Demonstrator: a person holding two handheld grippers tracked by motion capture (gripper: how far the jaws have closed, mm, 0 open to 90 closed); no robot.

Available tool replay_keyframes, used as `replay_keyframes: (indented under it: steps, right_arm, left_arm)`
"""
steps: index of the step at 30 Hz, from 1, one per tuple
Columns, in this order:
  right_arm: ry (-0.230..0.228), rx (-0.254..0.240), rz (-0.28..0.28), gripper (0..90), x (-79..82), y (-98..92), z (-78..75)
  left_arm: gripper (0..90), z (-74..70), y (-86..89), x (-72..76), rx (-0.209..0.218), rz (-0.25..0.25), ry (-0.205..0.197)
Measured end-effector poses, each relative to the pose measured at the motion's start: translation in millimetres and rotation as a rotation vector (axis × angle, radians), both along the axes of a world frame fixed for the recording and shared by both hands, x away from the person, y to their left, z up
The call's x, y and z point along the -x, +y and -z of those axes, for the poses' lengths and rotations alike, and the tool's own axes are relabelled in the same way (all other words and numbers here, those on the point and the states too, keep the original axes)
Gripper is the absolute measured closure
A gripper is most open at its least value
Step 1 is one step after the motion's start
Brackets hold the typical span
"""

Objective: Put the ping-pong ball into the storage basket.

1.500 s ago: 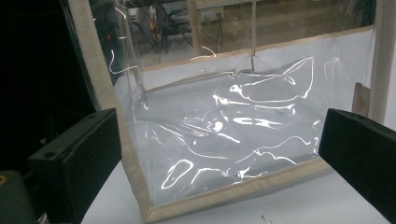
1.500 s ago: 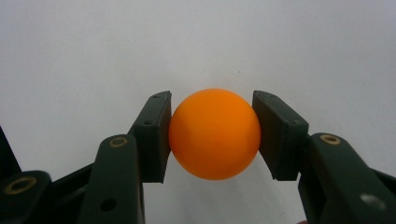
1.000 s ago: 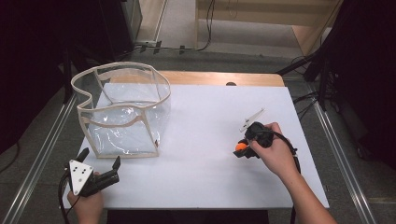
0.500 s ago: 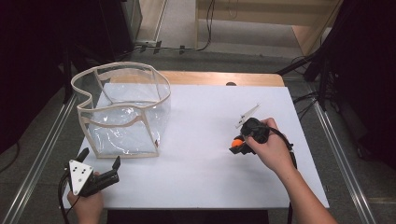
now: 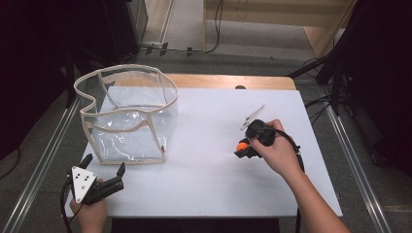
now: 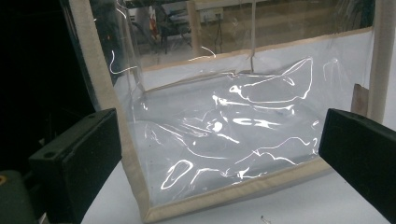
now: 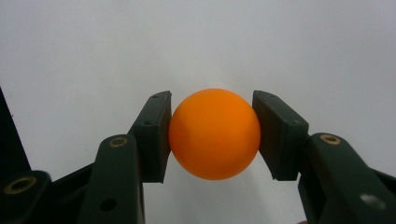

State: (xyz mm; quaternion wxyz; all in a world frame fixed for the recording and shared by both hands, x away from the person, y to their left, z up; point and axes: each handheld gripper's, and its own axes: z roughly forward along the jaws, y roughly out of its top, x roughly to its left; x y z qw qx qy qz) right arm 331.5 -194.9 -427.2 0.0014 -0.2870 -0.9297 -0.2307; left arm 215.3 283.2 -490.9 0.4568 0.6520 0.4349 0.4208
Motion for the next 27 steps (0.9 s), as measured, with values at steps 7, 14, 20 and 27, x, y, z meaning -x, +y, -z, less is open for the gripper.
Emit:
replay_keyframes:
  steps: [7,14,20,27]
  right_arm:
    - [0.001,0.000,-0.009,47.5,-2.6,4.4,-2.7]
    - [0.005,-0.001,-0.014,47.5,-5.0,9.7,-4.3]
    - [0.006,0.004,-0.026,47.5,-7.0,13.8,-7.2]
    - [0.005,0.003,-0.037,47.5,-10.0,16.9,-8.4]
  left_arm:
    - [0.0,0.0,0.0,0.0,0.000,0.000,0.000]
    - [0.0,0.1,0.0,-0.1,0.000,-0.001,0.000]
    - [0.0,0.0,0.0,-0.1,0.000,0.000,0.000]
    - [0.0,0.0,0.2,-0.4,0.003,0.001,0.001]
